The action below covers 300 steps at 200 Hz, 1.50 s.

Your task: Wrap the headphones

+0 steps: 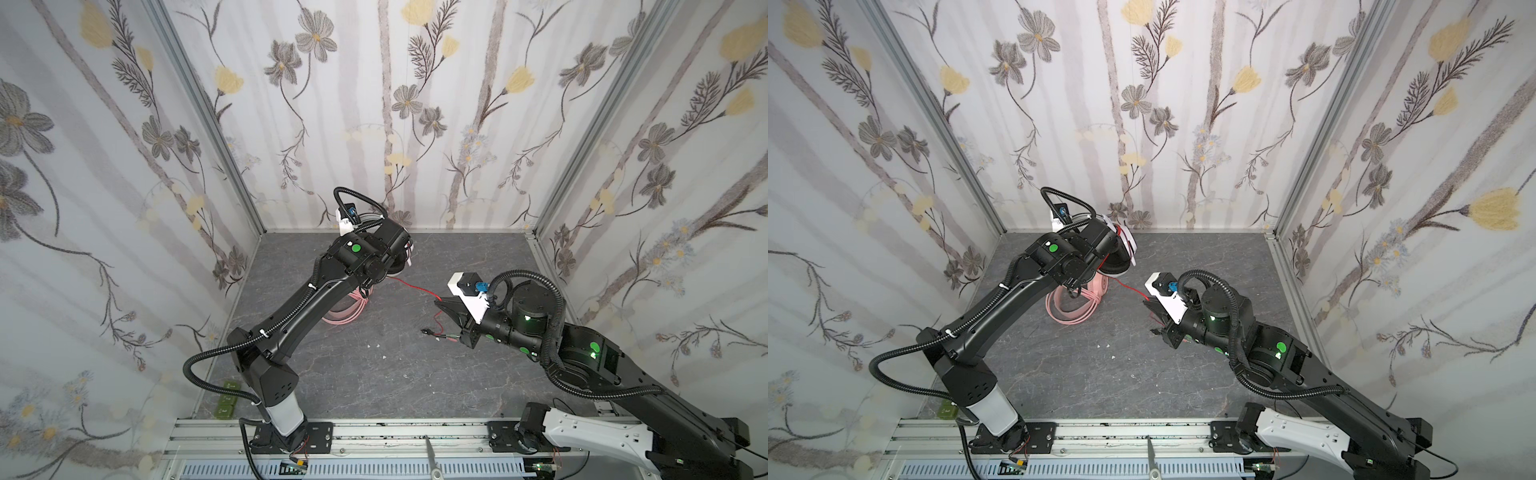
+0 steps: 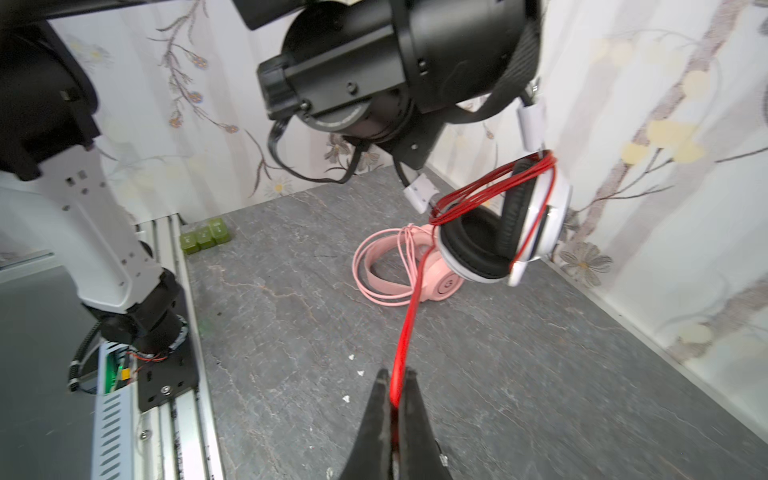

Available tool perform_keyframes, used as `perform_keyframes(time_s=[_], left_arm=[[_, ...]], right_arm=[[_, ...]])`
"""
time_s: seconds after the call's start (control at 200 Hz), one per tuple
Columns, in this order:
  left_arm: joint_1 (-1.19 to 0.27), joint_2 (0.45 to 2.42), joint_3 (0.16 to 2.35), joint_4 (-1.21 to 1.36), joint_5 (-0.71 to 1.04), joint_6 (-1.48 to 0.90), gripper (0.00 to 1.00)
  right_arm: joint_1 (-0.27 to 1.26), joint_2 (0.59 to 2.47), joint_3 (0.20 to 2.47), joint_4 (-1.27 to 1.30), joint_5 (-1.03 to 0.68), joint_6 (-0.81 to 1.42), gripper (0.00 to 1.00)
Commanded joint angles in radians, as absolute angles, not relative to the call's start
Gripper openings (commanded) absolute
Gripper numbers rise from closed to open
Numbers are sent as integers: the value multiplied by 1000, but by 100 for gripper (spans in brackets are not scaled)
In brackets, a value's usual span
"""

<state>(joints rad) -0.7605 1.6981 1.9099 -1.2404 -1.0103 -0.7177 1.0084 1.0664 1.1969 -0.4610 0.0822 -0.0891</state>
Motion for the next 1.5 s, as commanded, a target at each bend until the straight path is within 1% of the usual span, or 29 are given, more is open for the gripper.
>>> perform_keyframes(time_s=[0.0, 0.075, 0.22, 0.365, 0.575, 0.644, 0.664, 0.719, 0.949, 1.184, 1.304, 1.419, 1.494], left_arm=[[-769, 1668, 1853, -1151, -1032, -595, 0], [-785, 1635, 1786, -1078, -996, -496, 0], [-812, 1564, 1675, -957, -915, -338, 0], [-826, 1493, 1598, -879, -753, -216, 0], [-832, 1415, 1519, -819, -510, -129, 0], [-834, 1387, 1496, -792, -456, -119, 0], [-834, 1380, 1489, -784, -445, -118, 0], [-834, 1361, 1475, -766, -410, -111, 0], [-834, 1324, 1460, -738, -292, -100, 0], [-834, 1324, 1466, -753, -246, -102, 0], [-833, 1313, 1474, -744, -207, -103, 0], [-828, 1289, 1474, -712, -121, -118, 0], [-815, 1279, 1483, -694, -50, -145, 0]], right_arm=[[1005, 1060, 1224, -486, 274, -131, 0], [988, 1050, 1241, -481, 299, -141, 0], [945, 1061, 1267, -483, 290, -152, 0], [906, 1072, 1273, -476, 266, -157, 0], [847, 1087, 1268, -468, 233, -162, 0], [836, 1091, 1254, -461, 220, -167, 0], [803, 1093, 1251, -459, 216, -166, 0], [784, 1096, 1242, -454, 202, -166, 0], [684, 1112, 1197, -424, 89, -155, 0], [585, 1127, 1146, -396, -13, -132, 0], [523, 1129, 1101, -367, -94, -106, 0], [490, 1131, 1067, -338, -185, -72, 0], [482, 1131, 1039, -309, -260, -55, 2]])
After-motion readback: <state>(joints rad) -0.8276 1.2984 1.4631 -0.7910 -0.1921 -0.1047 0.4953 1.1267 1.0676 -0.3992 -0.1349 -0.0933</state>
